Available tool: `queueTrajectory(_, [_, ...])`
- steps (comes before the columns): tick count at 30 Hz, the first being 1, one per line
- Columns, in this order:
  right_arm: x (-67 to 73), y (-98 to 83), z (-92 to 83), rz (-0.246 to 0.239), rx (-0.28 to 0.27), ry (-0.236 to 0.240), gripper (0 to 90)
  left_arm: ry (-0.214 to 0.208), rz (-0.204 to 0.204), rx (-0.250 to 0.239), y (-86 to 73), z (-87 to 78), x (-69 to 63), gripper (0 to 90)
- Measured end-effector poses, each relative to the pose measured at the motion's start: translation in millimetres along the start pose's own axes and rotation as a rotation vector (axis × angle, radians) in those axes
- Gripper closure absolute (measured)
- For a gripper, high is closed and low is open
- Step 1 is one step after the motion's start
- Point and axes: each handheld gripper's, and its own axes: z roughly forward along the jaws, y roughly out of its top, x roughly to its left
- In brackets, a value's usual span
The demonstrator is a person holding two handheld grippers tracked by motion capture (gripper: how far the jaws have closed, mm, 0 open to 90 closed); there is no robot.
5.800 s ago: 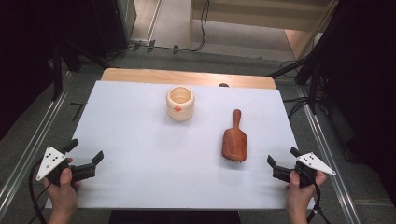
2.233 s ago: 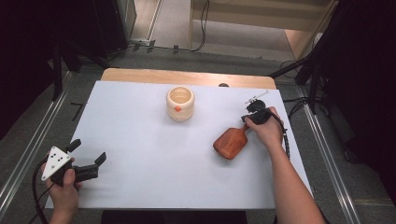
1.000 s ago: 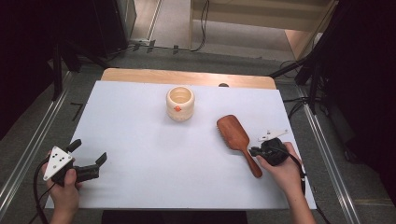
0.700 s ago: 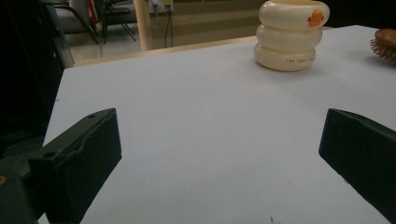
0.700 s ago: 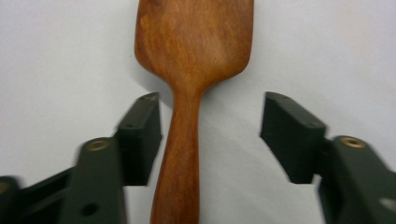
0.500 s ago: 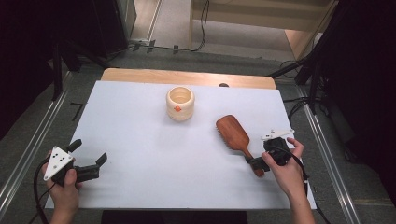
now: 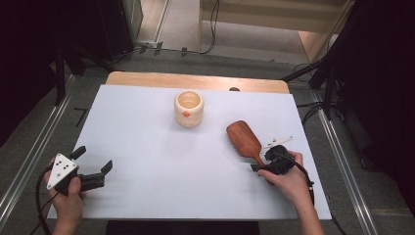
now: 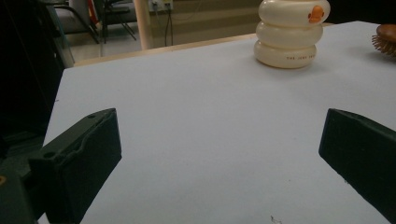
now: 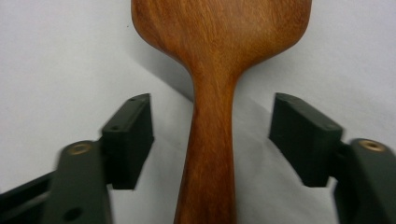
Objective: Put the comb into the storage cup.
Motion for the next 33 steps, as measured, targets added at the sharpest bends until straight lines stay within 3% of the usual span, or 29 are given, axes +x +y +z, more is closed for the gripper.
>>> queueTrajectory(4, [3.7, 3.9, 5.0, 0.003, 0.003, -0.022, 53.5, 0.0, 0.0, 0.0, 0.0, 0.0, 0.0, 0.0])
queueTrajectory(9, [2.9, 7.0, 6.1, 0.028, 0.011, -0.031, 60.2, 0.001, 0.007, 0.005, 0.1, 0.1, 0.1, 0.0])
queueTrajectory(12, [2.7, 7.1, 6.1, 0.022, 0.006, -0.031, 68.8, 0.0, 0.007, 0.002, 0.0, 0.3, 0.0, 0.0])
queueTrajectory(24, [-1.0, -6.5, 6.4, 0.02, -0.108, 0.002, 70.0, 0.0, 0.001, 0.0, 0.1, 0.0, 0.3, 0.0])
queueTrajectory(33, [4.0, -6.6, 0.8, -0.001, -0.149, 0.001, 70.1, 0.003, 0.003, -0.002, 0.2, -0.2, -0.1, 0.0])
